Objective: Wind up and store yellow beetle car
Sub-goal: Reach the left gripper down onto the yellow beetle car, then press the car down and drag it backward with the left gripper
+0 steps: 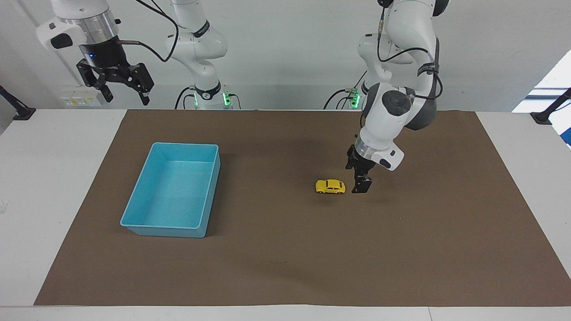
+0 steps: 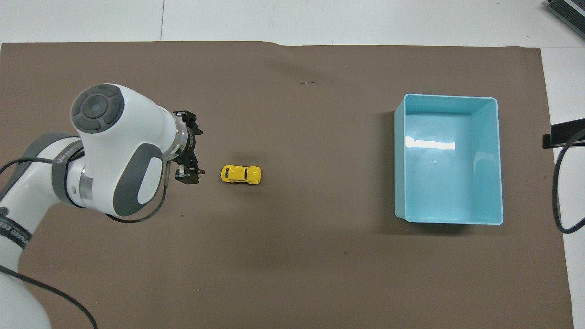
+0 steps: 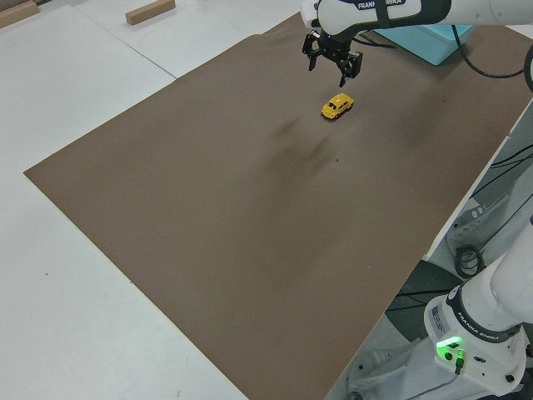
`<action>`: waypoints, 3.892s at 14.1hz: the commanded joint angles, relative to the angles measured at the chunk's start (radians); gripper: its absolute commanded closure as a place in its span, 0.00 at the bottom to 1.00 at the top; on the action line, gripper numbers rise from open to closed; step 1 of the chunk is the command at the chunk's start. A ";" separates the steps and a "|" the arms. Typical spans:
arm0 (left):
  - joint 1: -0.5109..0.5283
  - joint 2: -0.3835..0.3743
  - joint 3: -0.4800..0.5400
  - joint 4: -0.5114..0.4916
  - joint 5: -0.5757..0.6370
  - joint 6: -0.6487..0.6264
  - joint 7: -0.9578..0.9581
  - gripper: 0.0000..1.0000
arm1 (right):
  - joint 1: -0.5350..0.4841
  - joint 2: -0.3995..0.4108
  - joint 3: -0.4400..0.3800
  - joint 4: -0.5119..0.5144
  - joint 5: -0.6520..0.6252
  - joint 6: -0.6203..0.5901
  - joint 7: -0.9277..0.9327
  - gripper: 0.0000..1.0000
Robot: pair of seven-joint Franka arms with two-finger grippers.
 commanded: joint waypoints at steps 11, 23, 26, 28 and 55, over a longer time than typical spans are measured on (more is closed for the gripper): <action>-0.105 0.036 0.016 -0.137 0.001 0.127 -0.118 0.00 | -0.004 -0.016 0.003 -0.013 -0.009 -0.002 -0.002 0.00; -0.097 0.039 0.021 -0.136 0.033 0.173 -0.141 0.98 | -0.004 -0.016 0.003 -0.013 -0.009 -0.002 -0.002 0.00; -0.091 0.039 0.019 -0.136 0.034 0.173 -0.130 1.00 | -0.004 -0.016 0.003 -0.013 -0.009 -0.002 -0.002 0.00; -0.088 0.039 0.019 -0.139 0.035 0.172 -0.104 1.00 | -0.004 -0.016 0.004 -0.013 -0.009 -0.002 -0.002 0.00; 0.199 0.041 0.019 -0.163 0.035 0.155 0.112 1.00 | -0.004 -0.016 0.005 -0.013 -0.009 -0.002 -0.003 0.00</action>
